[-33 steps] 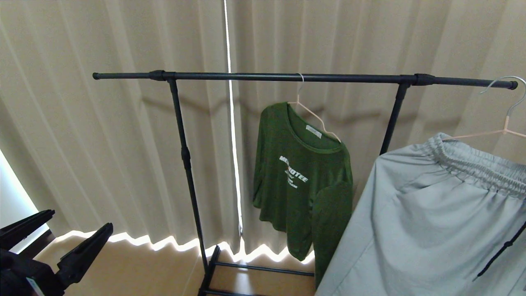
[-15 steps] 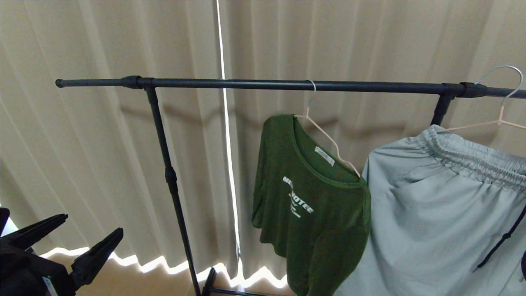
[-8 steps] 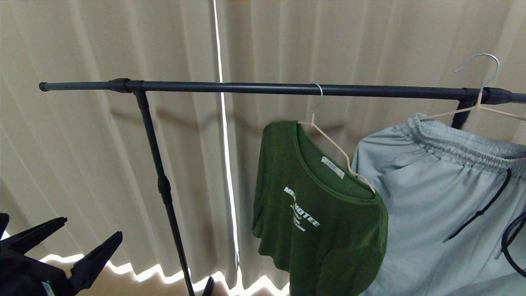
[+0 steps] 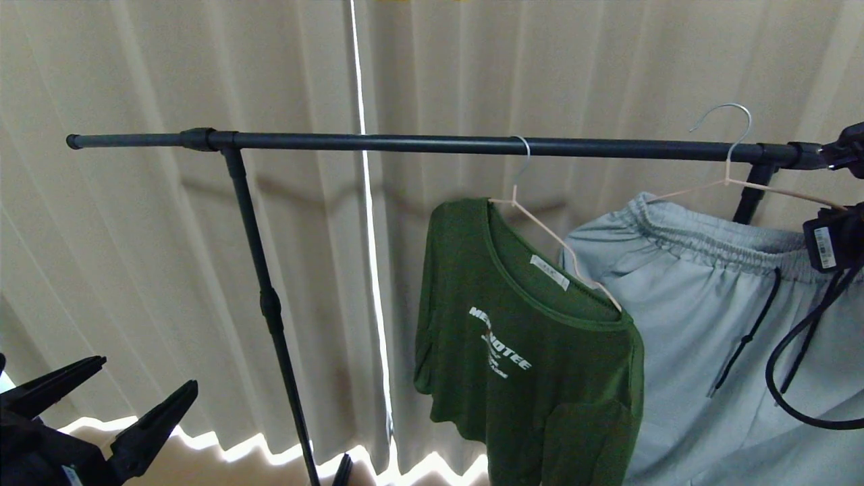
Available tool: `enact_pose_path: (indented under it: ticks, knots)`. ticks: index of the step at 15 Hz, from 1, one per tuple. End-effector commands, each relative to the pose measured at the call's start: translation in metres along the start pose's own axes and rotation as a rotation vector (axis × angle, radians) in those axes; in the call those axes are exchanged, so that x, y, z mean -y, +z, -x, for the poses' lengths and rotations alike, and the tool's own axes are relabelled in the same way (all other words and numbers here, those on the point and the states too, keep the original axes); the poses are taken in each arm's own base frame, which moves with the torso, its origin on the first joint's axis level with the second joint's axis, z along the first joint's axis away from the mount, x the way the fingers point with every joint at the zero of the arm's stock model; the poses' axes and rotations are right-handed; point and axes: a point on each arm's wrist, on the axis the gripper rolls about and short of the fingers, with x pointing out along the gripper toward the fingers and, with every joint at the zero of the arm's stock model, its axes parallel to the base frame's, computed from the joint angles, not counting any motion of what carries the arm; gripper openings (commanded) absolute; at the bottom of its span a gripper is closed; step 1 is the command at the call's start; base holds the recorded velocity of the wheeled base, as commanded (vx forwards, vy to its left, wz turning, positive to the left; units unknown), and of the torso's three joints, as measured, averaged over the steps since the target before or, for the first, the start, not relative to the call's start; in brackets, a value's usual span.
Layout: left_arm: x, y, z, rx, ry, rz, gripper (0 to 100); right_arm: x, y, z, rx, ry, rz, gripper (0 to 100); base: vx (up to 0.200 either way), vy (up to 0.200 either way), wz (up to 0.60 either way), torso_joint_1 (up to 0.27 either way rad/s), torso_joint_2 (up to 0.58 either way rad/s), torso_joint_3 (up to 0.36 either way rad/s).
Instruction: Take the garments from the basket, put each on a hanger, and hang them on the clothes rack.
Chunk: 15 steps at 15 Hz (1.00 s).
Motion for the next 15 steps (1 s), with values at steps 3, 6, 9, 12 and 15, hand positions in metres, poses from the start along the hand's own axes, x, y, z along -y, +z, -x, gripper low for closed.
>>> enact_pose_path:
  ticks: [3,6,9,12,15]
  knots:
    - [0.0,-0.001,0.0,-0.001,0.0,-0.002,100,-0.017,-0.001,-0.005,-0.019,0.029,0.029,0,0.0,0.0,0.0,0.0,0.0,0.0]
    - [0.0,-0.001,0.002,0.006,-0.001,-0.001,100,-0.026,-0.003,-0.003,-0.026,0.057,0.047,0,0.0,0.0,0.0,0.0,0.0,0.0]
    - [0.0,-0.001,0.001,0.003,-0.001,-0.001,100,-0.034,-0.01,-0.001,-0.038,0.088,0.064,0,0.0,0.0,0.0,0.0,0.0,0.0]
    - [0.0,-0.001,0.001,0.002,0.0,-0.001,100,-0.036,-0.016,0.004,-0.047,0.099,0.074,0,0.0,0.0,0.0,0.0,0.0,0.0]
    - [-0.001,0.0,0.005,0.022,0.002,0.003,100,-0.033,-0.021,0.018,-0.031,0.117,0.074,0,0.0,0.0,0.0,0.0,0.0,0.0]
